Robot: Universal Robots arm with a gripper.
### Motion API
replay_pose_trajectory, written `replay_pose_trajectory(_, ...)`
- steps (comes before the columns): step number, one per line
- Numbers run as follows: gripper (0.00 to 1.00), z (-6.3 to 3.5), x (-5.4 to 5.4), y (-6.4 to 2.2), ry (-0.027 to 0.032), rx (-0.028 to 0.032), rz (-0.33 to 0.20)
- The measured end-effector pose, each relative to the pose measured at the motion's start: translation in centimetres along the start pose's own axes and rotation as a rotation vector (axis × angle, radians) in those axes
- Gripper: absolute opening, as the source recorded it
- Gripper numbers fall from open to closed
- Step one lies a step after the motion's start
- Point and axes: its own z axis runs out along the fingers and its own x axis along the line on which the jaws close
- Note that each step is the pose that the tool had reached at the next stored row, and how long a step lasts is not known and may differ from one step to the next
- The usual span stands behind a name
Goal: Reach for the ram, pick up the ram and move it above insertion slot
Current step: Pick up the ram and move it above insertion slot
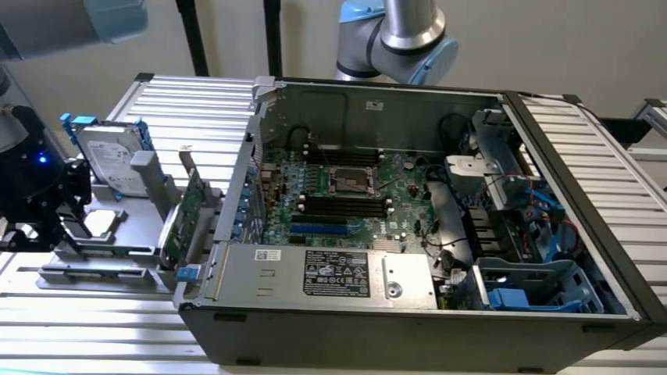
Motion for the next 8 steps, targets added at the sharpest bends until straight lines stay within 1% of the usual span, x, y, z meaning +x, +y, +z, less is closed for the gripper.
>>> replay_pose_trajectory(8, 0.31, 1.41, 0.2, -0.08, 0.0008, -0.0001, -0.018)
